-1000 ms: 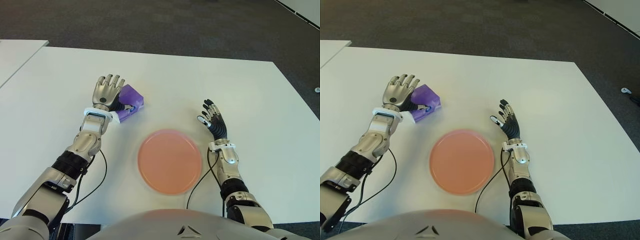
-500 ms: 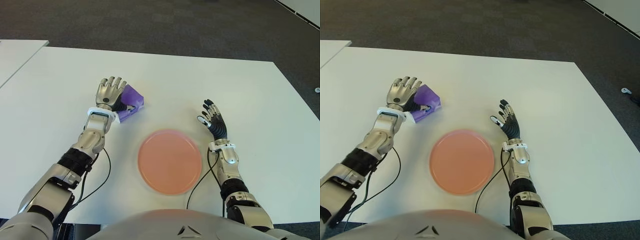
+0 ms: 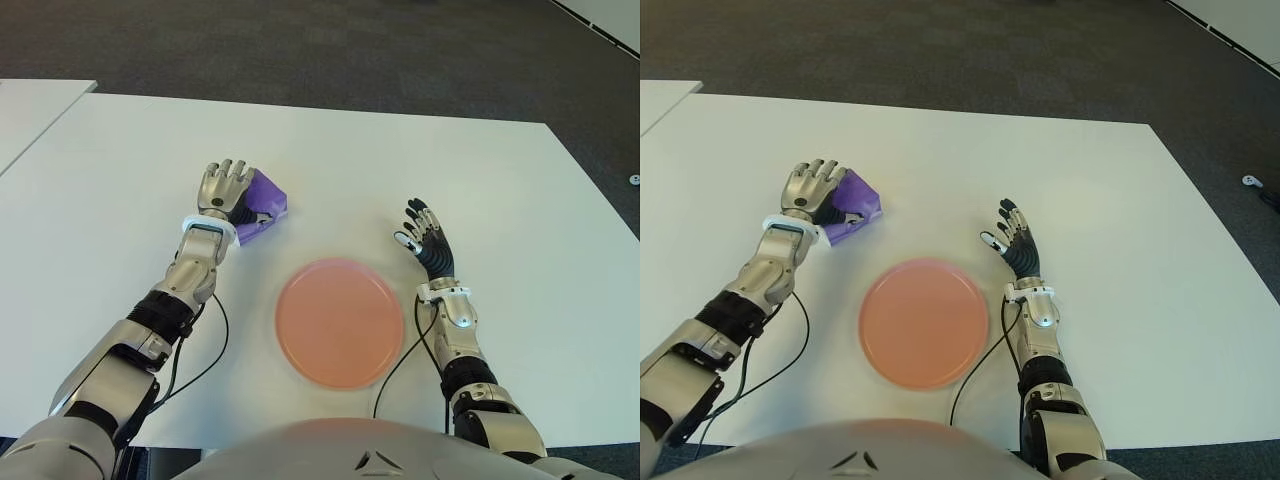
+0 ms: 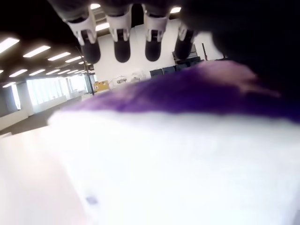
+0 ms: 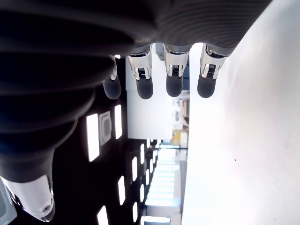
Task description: Put the tissue paper into the plate.
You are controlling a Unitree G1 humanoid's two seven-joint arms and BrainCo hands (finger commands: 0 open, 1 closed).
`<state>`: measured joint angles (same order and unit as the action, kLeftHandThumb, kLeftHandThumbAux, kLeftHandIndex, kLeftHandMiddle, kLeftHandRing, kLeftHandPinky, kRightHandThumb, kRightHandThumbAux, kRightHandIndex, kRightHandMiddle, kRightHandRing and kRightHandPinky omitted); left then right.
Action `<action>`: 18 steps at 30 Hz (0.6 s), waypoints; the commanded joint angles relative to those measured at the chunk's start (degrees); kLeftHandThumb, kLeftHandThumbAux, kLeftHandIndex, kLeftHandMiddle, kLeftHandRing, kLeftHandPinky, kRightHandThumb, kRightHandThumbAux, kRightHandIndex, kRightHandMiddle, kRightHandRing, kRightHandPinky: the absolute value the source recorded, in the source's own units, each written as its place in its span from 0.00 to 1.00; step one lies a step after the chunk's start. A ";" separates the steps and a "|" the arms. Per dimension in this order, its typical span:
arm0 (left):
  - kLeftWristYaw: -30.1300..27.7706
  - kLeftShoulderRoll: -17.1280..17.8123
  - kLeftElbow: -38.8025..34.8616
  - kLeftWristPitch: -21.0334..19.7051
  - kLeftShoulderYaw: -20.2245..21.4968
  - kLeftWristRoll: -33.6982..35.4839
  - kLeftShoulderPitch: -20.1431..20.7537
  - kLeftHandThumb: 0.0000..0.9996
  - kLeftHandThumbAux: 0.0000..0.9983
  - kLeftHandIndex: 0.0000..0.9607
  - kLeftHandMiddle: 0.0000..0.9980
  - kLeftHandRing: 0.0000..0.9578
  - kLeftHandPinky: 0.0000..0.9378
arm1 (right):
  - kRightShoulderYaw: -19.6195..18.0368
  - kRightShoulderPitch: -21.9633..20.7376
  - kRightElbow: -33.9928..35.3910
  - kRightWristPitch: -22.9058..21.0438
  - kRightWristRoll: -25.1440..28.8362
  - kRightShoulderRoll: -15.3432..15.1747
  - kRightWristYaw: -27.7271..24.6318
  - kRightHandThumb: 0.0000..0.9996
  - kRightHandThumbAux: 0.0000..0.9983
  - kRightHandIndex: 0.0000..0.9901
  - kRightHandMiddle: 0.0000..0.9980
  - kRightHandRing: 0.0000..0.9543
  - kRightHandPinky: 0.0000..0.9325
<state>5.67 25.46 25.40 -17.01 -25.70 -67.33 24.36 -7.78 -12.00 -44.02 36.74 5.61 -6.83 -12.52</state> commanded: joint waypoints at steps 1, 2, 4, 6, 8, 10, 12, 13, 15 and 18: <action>1.46 -1.33 3.44 0.92 -0.74 2.44 0.70 0.04 0.31 0.00 0.00 0.00 0.00 | -0.34 11.99 -9.28 -2.67 -0.19 0.97 -0.33 0.15 0.65 0.00 0.01 0.00 0.02; 1.66 -1.40 3.70 1.07 -0.77 2.64 0.73 0.04 0.31 0.00 0.00 0.00 0.00 | -0.35 11.98 -9.28 -2.67 -0.19 0.96 -0.35 0.15 0.65 0.00 0.01 0.00 0.02; 1.94 -1.42 4.07 1.26 -0.89 2.93 0.81 0.04 0.31 0.00 0.00 0.00 0.00 | -0.36 11.99 -9.26 -2.68 -0.19 0.97 -0.36 0.15 0.65 0.00 0.01 0.00 0.02; 2.12 -1.39 4.31 1.37 -1.01 3.13 0.89 0.04 0.31 0.00 0.00 0.00 0.00 | -0.36 12.00 -9.22 -2.68 -0.19 0.98 -0.37 0.15 0.65 0.00 0.01 0.00 0.02; 2.47 -1.45 4.87 1.58 -1.17 3.38 0.99 0.04 0.31 0.00 0.00 0.00 0.00 | -0.36 12.01 -9.21 -2.68 -0.19 0.98 -0.37 0.15 0.65 0.00 0.01 0.00 0.02; 2.85 -1.54 5.62 1.79 -1.38 3.67 1.12 0.04 0.31 0.00 0.00 0.00 0.00 | -0.35 12.03 -9.17 -2.69 -0.19 0.99 -0.38 0.15 0.65 0.00 0.01 0.00 0.02; 3.34 -1.75 7.06 2.09 -1.64 3.97 1.50 0.03 0.31 0.00 0.00 0.00 0.00 | -0.34 12.06 -9.12 -2.69 -0.19 1.00 -0.38 0.15 0.65 0.00 0.01 0.00 0.02; 3.56 -1.83 7.71 2.21 -1.76 4.10 1.69 0.03 0.30 0.00 0.00 0.00 0.00 | -0.34 12.07 -9.11 -2.69 -0.19 1.00 -0.38 0.15 0.65 0.00 0.01 0.00 0.02; 4.14 -2.00 9.21 2.50 -1.98 4.36 2.14 0.03 0.30 0.00 0.00 0.00 0.00 | -0.34 12.10 -9.08 -2.67 -0.19 1.01 -0.38 0.15 0.65 0.00 0.01 0.00 0.02; 5.39 -2.36 12.48 3.06 -2.37 4.80 3.13 0.02 0.29 0.00 0.00 0.00 0.00 | -0.33 12.12 -9.07 -2.66 -0.18 1.01 -0.38 0.15 0.65 0.00 0.01 0.00 0.02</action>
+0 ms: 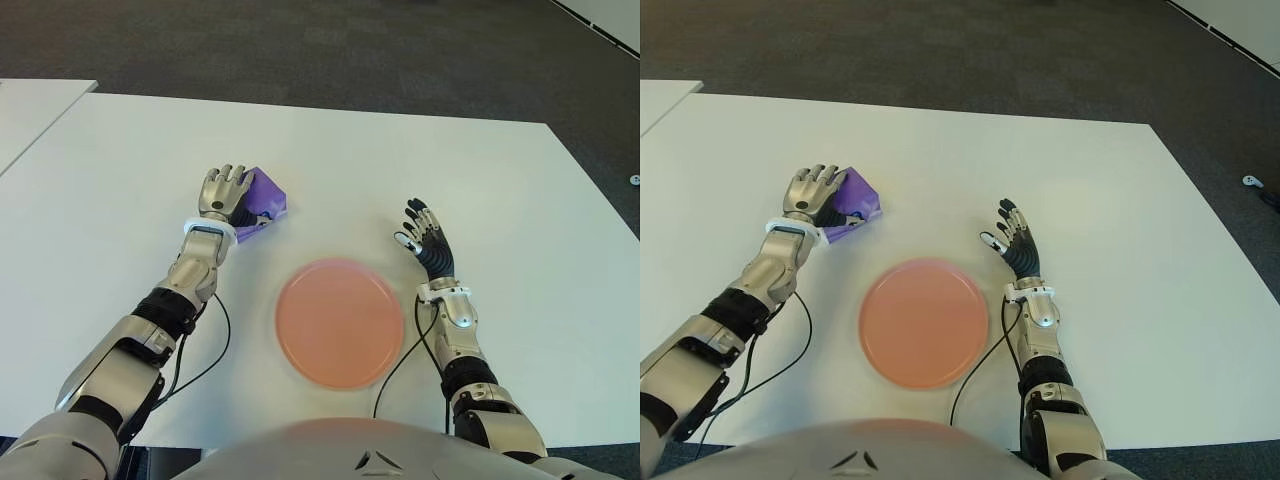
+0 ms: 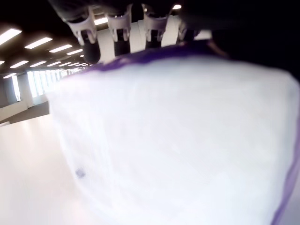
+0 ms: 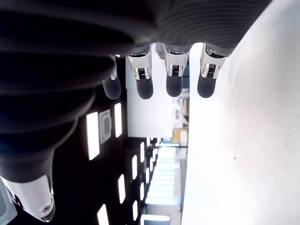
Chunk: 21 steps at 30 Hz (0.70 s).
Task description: Put the tissue paper into the plate.
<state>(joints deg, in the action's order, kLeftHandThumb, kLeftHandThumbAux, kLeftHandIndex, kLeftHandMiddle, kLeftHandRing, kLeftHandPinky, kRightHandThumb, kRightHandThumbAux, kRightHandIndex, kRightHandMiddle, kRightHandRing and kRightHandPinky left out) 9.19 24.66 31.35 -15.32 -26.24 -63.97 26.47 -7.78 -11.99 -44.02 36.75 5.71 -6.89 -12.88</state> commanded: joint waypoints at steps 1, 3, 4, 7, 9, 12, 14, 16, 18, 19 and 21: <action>2.15 -1.60 7.09 1.47 -1.92 1.56 1.18 0.02 0.29 0.00 0.00 0.00 0.00 | -0.32 12.17 -9.02 -2.66 -0.28 1.08 -0.03 0.15 0.65 0.00 0.01 0.00 0.02; 3.63 -1.79 10.94 2.24 -2.15 2.00 2.16 0.02 0.29 0.00 0.00 0.00 0.00 | -0.31 12.23 -8.96 -2.63 -0.28 1.09 -0.04 0.15 0.65 0.00 0.01 0.00 0.02; 4.20 -1.82 12.31 2.44 -2.26 2.18 2.49 0.02 0.28 0.00 0.00 0.00 0.00 | -0.30 12.31 -8.87 -2.62 -0.28 1.10 -0.05 0.15 0.65 0.00 0.01 0.00 0.02; 5.42 -1.91 14.62 2.68 -2.56 2.66 3.11 0.02 0.27 0.00 0.00 0.00 0.00 | -0.28 12.41 -8.75 -2.60 -0.27 1.10 -0.06 0.15 0.65 0.00 0.01 0.00 0.02; 6.21 -1.93 15.94 2.69 -2.77 2.99 3.40 0.02 0.27 0.00 0.00 0.00 0.00 | -0.26 12.51 -8.60 -2.59 -0.27 1.13 -0.06 0.15 0.65 0.00 0.01 0.00 0.02; 7.51 -1.94 17.97 2.74 -3.06 3.56 3.65 0.02 0.26 0.00 0.00 0.00 0.00 | -0.24 12.69 -8.40 -2.56 -0.27 1.15 -0.07 0.15 0.65 0.00 0.01 0.00 0.02; 8.20 -1.88 18.96 2.87 -3.24 3.95 3.73 0.02 0.26 0.00 0.00 0.00 0.00 | -0.22 12.81 -8.25 -2.54 -0.28 1.18 -0.07 0.15 0.65 0.00 0.01 0.00 0.02; 9.00 -1.82 20.06 3.04 -3.43 4.32 3.66 0.02 0.26 0.00 0.00 0.00 0.00 | -0.21 12.97 -8.11 -2.49 -0.27 1.19 -0.10 0.15 0.65 0.00 0.01 0.00 0.02; 9.75 -1.74 21.29 3.27 -3.59 4.66 3.55 0.02 0.25 0.00 0.00 0.00 0.00 | -0.20 13.13 -7.95 -2.45 -0.26 1.20 -0.12 0.15 0.65 0.00 0.01 0.00 0.02; 10.03 -1.72 21.82 3.37 -3.69 4.83 3.56 0.02 0.25 0.00 0.00 0.00 0.00 | -0.19 13.17 -7.90 -2.44 -0.26 1.21 -0.13 0.15 0.65 0.00 0.01 0.00 0.02; 10.45 -1.72 22.77 3.58 -3.88 5.09 3.65 0.02 0.25 0.00 0.00 0.00 0.00 | -0.19 13.21 -7.86 -2.44 -0.26 1.22 -0.13 0.15 0.65 0.00 0.01 0.00 0.02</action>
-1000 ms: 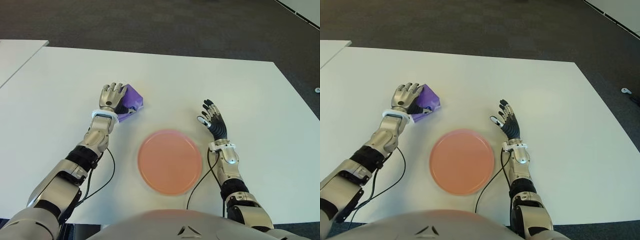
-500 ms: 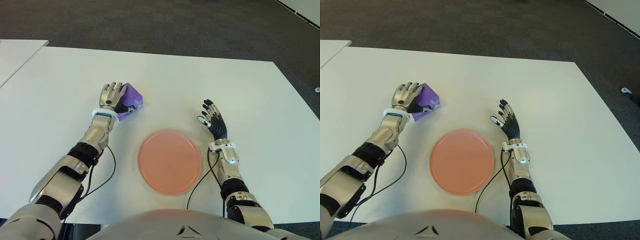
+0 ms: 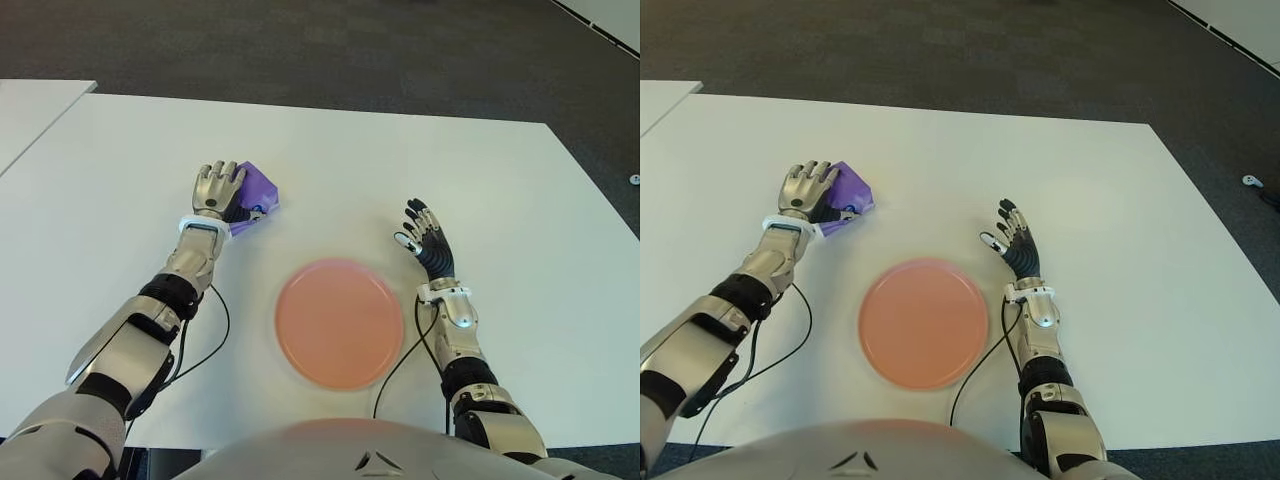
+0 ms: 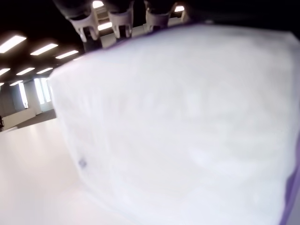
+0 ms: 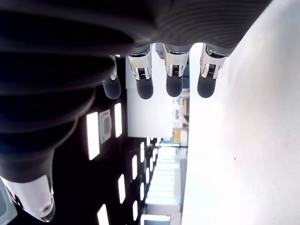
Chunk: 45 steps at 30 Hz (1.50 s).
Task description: Put the tissue paper into the plate.
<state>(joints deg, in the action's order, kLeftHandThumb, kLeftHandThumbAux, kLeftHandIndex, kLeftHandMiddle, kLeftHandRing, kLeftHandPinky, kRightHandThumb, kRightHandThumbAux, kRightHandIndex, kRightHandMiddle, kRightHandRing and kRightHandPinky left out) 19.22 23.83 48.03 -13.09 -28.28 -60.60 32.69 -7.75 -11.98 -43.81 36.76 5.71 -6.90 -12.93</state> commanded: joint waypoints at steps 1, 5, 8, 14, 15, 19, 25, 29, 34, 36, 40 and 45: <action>0.63 -0.88 6.44 1.44 -1.93 1.83 -2.60 0.02 0.25 0.00 0.00 0.00 0.00 | -0.22 13.30 -7.97 -2.43 -0.25 1.22 -0.11 0.15 0.65 0.00 0.01 0.00 0.02; 1.91 -0.75 8.20 2.17 -2.16 2.41 -2.93 0.02 0.26 0.00 0.00 0.00 0.00 | -0.23 13.53 -7.74 -2.38 -0.20 1.20 -0.20 0.15 0.65 0.00 0.01 0.00 0.02; 3.27 -0.44 9.33 3.12 -2.29 2.86 -3.57 0.02 0.27 0.00 0.00 0.00 0.00 | -0.25 13.65 -7.62 -2.37 -0.17 1.17 -0.26 0.15 0.65 0.00 0.01 0.00 0.02; 4.86 -0.14 10.51 4.01 -2.69 3.50 -4.28 0.03 0.30 0.00 0.00 0.00 0.00 | -0.32 13.96 -7.02 -2.54 -0.07 1.07 -0.46 0.15 0.65 0.00 0.01 0.00 0.02; 5.18 -0.13 10.84 4.18 -2.74 3.60 -4.39 0.03 0.30 0.00 0.00 0.00 0.00 | -0.32 13.97 -6.99 -2.56 -0.07 1.08 -0.46 0.15 0.65 0.00 0.01 0.00 0.02; 6.16 -0.13 11.88 4.66 -2.99 3.75 -4.61 0.05 0.31 0.00 0.00 0.00 0.00 | -0.36 14.02 -6.76 -2.68 -0.04 1.03 -0.52 0.15 0.65 0.00 0.01 0.00 0.02; 6.80 -0.05 12.79 5.45 -3.63 4.07 -4.83 0.05 0.33 0.00 0.00 0.00 0.00 | -0.38 13.95 -6.75 -2.79 -0.03 1.01 -0.53 0.15 0.65 0.00 0.01 0.00 0.02; 6.88 0.02 13.19 6.44 -4.17 4.40 -4.90 0.05 0.35 0.00 0.00 0.00 0.00 | -0.39 13.90 -6.76 -2.82 -0.02 0.99 -0.54 0.15 0.65 0.00 0.01 0.00 0.02; 6.89 -0.01 13.36 7.53 -4.37 5.15 -4.90 0.05 0.38 0.00 0.00 0.00 0.03 | -0.41 13.84 -6.74 -2.89 0.02 0.94 -0.56 0.15 0.65 0.00 0.01 0.00 0.02; 6.92 -0.05 13.34 7.94 -4.41 5.47 -4.93 0.05 0.39 0.00 0.00 0.00 0.04 | -0.41 13.84 -6.74 -2.89 0.02 0.94 -0.56 0.15 0.65 0.00 0.01 0.00 0.02; 7.06 -0.09 13.41 8.33 -4.60 5.74 -4.88 0.06 0.41 0.00 0.00 0.00 0.06 | -0.41 13.82 -6.76 -2.90 0.04 0.92 -0.58 0.15 0.65 0.00 0.01 0.00 0.02; 7.43 -0.06 13.59 8.86 -5.11 5.78 -4.75 0.08 0.44 0.00 0.00 0.00 0.06 | -0.41 13.82 -6.76 -2.91 0.06 0.90 -0.58 0.15 0.65 0.00 0.01 0.00 0.02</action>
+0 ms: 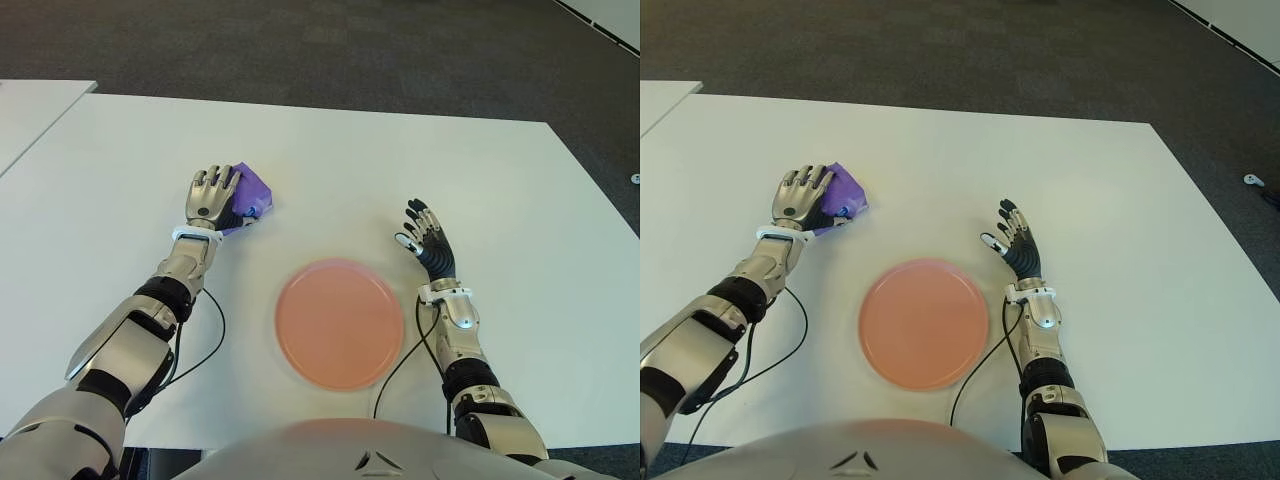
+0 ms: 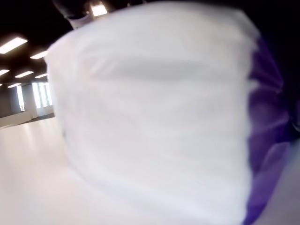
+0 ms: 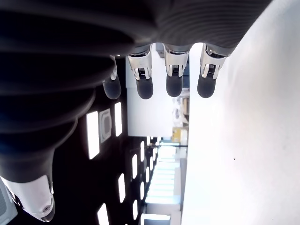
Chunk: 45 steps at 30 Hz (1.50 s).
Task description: Put the tissue paper into the plate.
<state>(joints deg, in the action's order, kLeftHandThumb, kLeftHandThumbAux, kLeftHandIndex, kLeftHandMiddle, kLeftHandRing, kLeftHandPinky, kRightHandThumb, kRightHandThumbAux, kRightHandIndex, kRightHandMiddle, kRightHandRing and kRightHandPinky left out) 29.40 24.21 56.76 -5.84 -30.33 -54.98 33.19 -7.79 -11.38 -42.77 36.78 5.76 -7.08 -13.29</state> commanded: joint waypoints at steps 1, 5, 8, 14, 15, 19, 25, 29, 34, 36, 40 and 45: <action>-2.58 -0.51 5.07 1.85 -3.22 0.12 -5.19 0.09 0.45 0.00 0.00 0.00 0.06 | -0.38 13.22 -7.79 -2.93 0.00 1.08 -0.23 0.15 0.65 0.00 0.01 0.00 0.02; -1.68 -1.00 6.14 2.58 -3.56 0.05 -4.88 0.14 0.49 0.00 0.01 0.03 0.12 | -0.40 13.38 -7.58 -2.94 0.09 1.01 -0.34 0.15 0.65 0.00 0.01 0.00 0.02; -1.24 -1.40 7.12 2.82 -3.77 0.08 -4.48 0.19 0.50 0.00 0.03 0.07 0.19 | -0.42 13.44 -7.50 -2.94 0.14 0.96 -0.39 0.15 0.65 0.00 0.01 0.00 0.02; -1.17 -2.28 9.17 2.75 -4.32 0.15 -3.55 0.25 0.51 0.00 0.03 0.12 0.27 | -0.44 13.54 -7.42 -2.93 0.23 0.87 -0.50 0.15 0.65 0.00 0.01 0.00 0.02; -1.12 -2.43 9.52 2.74 -4.42 0.20 -3.41 0.26 0.51 0.00 0.03 0.12 0.28 | -0.45 13.55 -7.41 -2.93 0.25 0.85 -0.52 0.15 0.65 0.00 0.01 0.00 0.02; -0.71 -2.59 9.93 2.88 -4.60 0.57 -3.24 0.29 0.52 0.00 0.04 0.15 0.31 | -0.47 13.66 -7.31 -2.92 0.32 0.79 -0.61 0.15 0.65 0.00 0.01 0.00 0.02; -0.24 -3.14 10.96 2.97 -4.93 1.20 -2.91 0.31 0.53 0.00 0.08 0.18 0.32 | -0.53 13.80 -7.19 -2.92 0.44 0.68 -0.78 0.15 0.65 0.00 0.01 0.00 0.02; -0.07 -3.77 11.74 2.78 -5.06 1.53 -2.89 0.32 0.54 0.00 0.09 0.18 0.30 | -0.60 13.83 -7.15 -2.95 0.51 0.61 -0.91 0.15 0.65 0.00 0.01 0.00 0.02; 0.55 -4.26 13.05 3.01 -4.93 2.08 -2.71 0.33 0.54 0.00 0.11 0.19 0.30 | -0.67 13.75 -7.26 -2.97 0.55 0.56 -1.01 0.15 0.65 0.00 0.01 0.00 0.02; 0.77 -4.40 13.26 3.07 -4.71 2.39 -2.64 0.36 0.56 0.07 0.17 0.24 0.36 | -0.69 13.73 -7.31 -2.97 0.56 0.54 -1.05 0.15 0.65 0.00 0.01 0.00 0.02; 1.85 -4.79 13.73 3.08 -4.04 3.39 -2.44 0.45 0.59 0.23 0.30 0.36 0.46 | -0.71 13.72 -7.32 -2.97 0.57 0.53 -1.08 0.15 0.65 0.00 0.01 0.00 0.02; 6.57 -4.74 14.13 6.27 -2.76 5.20 -2.11 0.67 0.68 0.41 0.58 0.62 0.68 | -0.76 13.64 -7.44 -2.98 0.61 0.48 -1.15 0.15 0.65 0.00 0.01 0.00 0.02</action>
<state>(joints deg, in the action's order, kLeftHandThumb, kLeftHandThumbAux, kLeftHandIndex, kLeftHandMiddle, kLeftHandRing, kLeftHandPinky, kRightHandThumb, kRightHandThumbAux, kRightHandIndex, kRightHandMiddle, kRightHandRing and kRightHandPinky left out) 36.17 21.98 65.72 -2.49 -32.36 -51.31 37.16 -7.94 -10.76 -42.52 36.77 6.21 -7.62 -14.29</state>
